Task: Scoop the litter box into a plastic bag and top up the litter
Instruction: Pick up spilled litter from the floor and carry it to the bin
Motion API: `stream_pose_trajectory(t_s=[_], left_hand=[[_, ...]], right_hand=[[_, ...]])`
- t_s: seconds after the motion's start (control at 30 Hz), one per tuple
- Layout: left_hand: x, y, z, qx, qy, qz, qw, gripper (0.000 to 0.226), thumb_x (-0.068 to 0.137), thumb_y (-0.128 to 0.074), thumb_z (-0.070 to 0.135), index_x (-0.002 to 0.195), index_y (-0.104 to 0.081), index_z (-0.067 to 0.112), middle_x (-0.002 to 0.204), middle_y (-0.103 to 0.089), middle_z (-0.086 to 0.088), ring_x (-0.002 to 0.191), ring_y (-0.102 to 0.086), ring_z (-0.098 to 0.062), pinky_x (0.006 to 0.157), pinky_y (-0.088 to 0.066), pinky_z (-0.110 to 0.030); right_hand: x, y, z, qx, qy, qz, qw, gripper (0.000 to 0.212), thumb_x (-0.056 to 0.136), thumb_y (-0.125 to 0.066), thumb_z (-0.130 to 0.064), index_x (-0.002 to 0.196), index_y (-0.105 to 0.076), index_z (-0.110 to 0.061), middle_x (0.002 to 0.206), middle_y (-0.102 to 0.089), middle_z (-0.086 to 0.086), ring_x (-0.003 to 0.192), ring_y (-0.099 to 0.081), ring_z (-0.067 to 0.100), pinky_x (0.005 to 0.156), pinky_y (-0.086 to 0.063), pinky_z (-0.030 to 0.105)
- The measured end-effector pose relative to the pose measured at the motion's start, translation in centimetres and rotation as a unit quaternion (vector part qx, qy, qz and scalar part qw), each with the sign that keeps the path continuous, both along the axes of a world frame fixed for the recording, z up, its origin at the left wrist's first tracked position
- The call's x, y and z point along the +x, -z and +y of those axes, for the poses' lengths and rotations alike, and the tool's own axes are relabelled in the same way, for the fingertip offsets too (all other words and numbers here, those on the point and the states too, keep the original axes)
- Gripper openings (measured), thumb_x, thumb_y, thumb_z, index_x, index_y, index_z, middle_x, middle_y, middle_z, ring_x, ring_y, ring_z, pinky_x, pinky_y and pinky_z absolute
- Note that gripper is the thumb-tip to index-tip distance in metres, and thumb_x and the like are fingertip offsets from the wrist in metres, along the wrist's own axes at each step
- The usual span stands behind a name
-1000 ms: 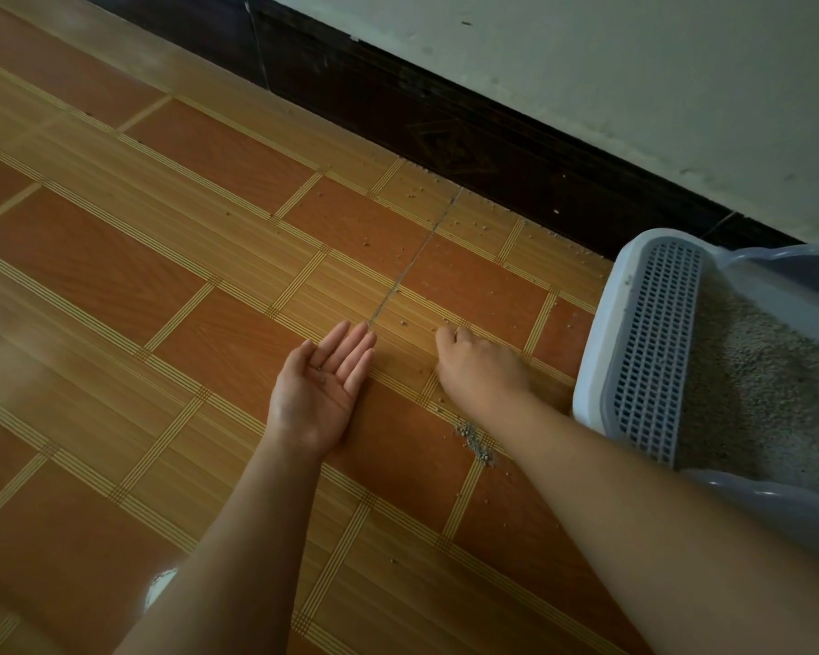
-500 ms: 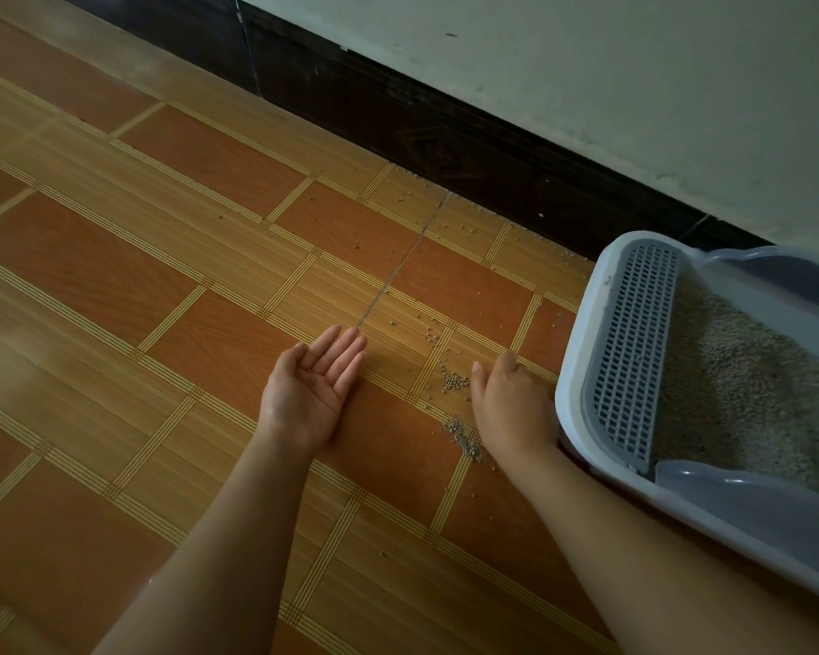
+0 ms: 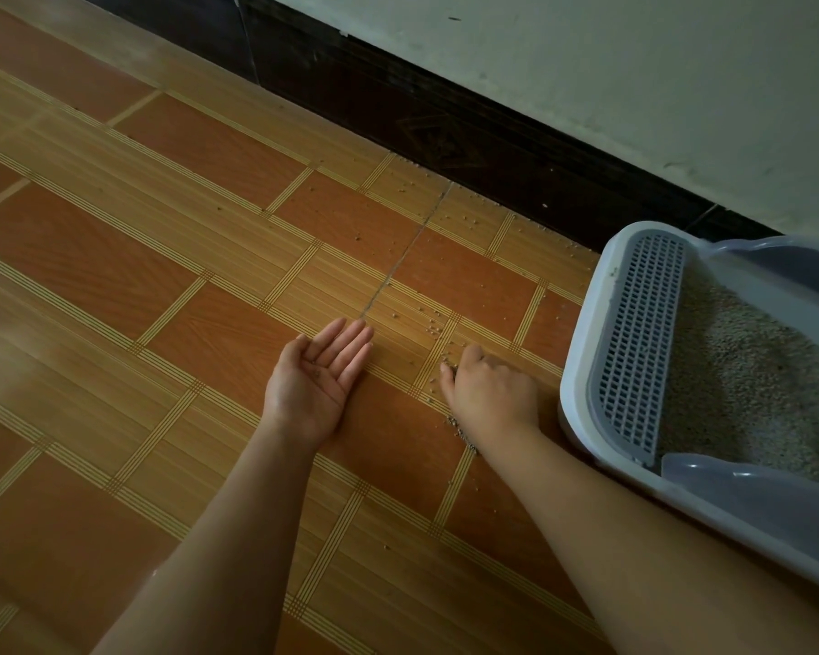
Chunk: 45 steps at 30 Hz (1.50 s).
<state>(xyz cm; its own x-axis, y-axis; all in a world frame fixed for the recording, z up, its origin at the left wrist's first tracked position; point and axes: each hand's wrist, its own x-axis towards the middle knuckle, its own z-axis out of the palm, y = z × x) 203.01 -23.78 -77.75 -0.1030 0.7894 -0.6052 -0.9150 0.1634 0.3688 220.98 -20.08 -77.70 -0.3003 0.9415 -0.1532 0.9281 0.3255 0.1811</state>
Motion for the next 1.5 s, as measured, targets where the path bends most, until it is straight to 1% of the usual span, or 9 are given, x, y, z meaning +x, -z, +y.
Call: stream_pose_trajectory(t_s=[0.23, 0.43, 0.57, 0.7, 0.8, 0.97, 1.23, 1.4, 1.5], left_hand=[[-0.2, 0.3, -0.2, 0.006, 0.009, -0.006, 1.000, 0.048, 0.103, -0.020, 0.032, 0.112, -0.055, -0.001, 0.106, -0.070, -0.019, 0.096, -0.069, -0.028, 0.088, -0.053, -0.035], [-0.5, 0.6, -0.3, 0.018, 0.014, -0.021, 1.000, 0.053, 0.102, -0.020, 0.038, 0.116, -0.053, -0.001, 0.114, -0.066, -0.020, 0.102, -0.067, -0.029, 0.091, -0.052, -0.036], [-0.7, 0.8, -0.4, 0.027, 0.012, -0.037, 0.999, 0.055, 0.101, -0.019, 0.040, 0.118, -0.052, -0.001, 0.117, -0.065, -0.021, 0.104, -0.066, -0.029, 0.092, -0.052, -0.036], [-0.8, 0.9, -0.4, 0.033, 0.008, -0.047, 0.998, 0.048, 0.101, -0.018, 0.027, 0.117, -0.053, -0.001, 0.117, -0.065, -0.021, 0.103, -0.066, -0.030, 0.092, -0.052, -0.038], [-0.9, 1.0, -0.5, 0.036, 0.009, -0.049, 0.998, 0.048, 0.100, -0.017, 0.025, 0.121, -0.051, 0.000, 0.117, -0.065, -0.020, 0.103, -0.067, -0.028, 0.090, -0.052, -0.037], [-0.7, 0.8, -0.6, 0.033, 0.029, -0.039, 0.998, 0.048, 0.099, -0.017, 0.026, 0.122, -0.052, 0.004, 0.121, -0.064, -0.016, 0.113, -0.061, -0.025, 0.092, -0.047, -0.037], [-0.7, 1.1, -0.5, 0.049, 0.021, -0.052, 0.997, 0.047, 0.087, -0.032, 0.024, 0.123, -0.052, 0.002, 0.122, -0.063, -0.017, 0.116, -0.059, -0.027, 0.100, -0.046, -0.038], [-0.6, 0.8, -0.4, 0.054, -0.007, -0.063, 0.997, 0.047, 0.080, -0.038, 0.021, 0.108, -0.066, -0.005, 0.115, -0.066, -0.022, 0.102, -0.067, -0.030, 0.090, -0.052, -0.037], [-0.5, 0.7, -0.3, 0.051, -0.008, -0.066, 0.996, 0.047, 0.096, -0.023, 0.021, 0.115, -0.058, -0.004, 0.118, -0.064, -0.022, 0.104, -0.066, -0.031, 0.092, -0.051, -0.038]], right_hand=[[-0.7, -0.4, 0.0, -0.053, -0.027, 0.000, 0.998, 0.033, 0.102, -0.026, -0.026, 0.113, -0.045, -0.001, 0.090, -0.068, 0.007, 0.064, -0.056, 0.018, 0.038, -0.026, 0.021], [-0.8, -1.0, 0.2, -0.098, -0.021, -0.017, 0.995, 0.026, 0.101, -0.032, -0.016, 0.118, -0.044, 0.000, 0.101, -0.067, 0.010, 0.080, -0.065, 0.021, 0.040, -0.026, 0.021], [-1.8, -1.9, 0.2, -0.114, -0.030, -0.016, 0.993, 0.025, 0.097, -0.039, -0.005, 0.121, -0.043, 0.002, 0.107, -0.063, 0.013, 0.083, -0.066, 0.023, 0.046, -0.036, 0.022], [-4.9, -2.9, 0.1, -0.129, -0.071, 0.073, 0.986, 0.024, 0.101, -0.035, -0.012, 0.119, -0.046, -0.001, 0.113, -0.059, 0.013, 0.088, -0.064, 0.027, 0.059, -0.047, 0.031], [-7.5, -3.7, -0.5, -0.157, -0.106, 0.146, 0.971, 0.031, 0.102, -0.031, -0.017, 0.126, -0.041, -0.001, 0.116, -0.059, 0.019, 0.099, -0.062, 0.032, 0.066, -0.044, 0.033], [-10.6, -3.8, -1.8, -0.139, -0.157, 0.147, 0.967, 0.043, 0.103, -0.027, -0.029, 0.135, -0.033, -0.001, 0.119, -0.058, 0.027, 0.112, -0.057, 0.038, 0.078, -0.049, 0.040], [-9.9, -3.9, -1.5, -0.088, -0.179, 0.181, 0.963, 0.041, 0.104, -0.022, -0.028, 0.130, -0.040, -0.001, 0.109, -0.064, 0.022, 0.100, -0.063, 0.034, 0.066, -0.046, 0.037], [-6.7, -3.2, 0.8, -0.034, -0.068, 0.250, 0.965, 0.031, 0.103, -0.025, -0.025, 0.113, -0.047, -0.006, 0.105, -0.063, 0.011, 0.081, -0.056, 0.021, 0.059, -0.037, 0.027], [-4.1, -1.9, 2.2, -0.036, -0.018, 0.225, 0.974, 0.033, 0.102, -0.029, -0.022, 0.128, -0.045, -0.010, 0.132, -0.049, 0.008, 0.115, -0.046, 0.018, 0.083, -0.043, 0.024]])
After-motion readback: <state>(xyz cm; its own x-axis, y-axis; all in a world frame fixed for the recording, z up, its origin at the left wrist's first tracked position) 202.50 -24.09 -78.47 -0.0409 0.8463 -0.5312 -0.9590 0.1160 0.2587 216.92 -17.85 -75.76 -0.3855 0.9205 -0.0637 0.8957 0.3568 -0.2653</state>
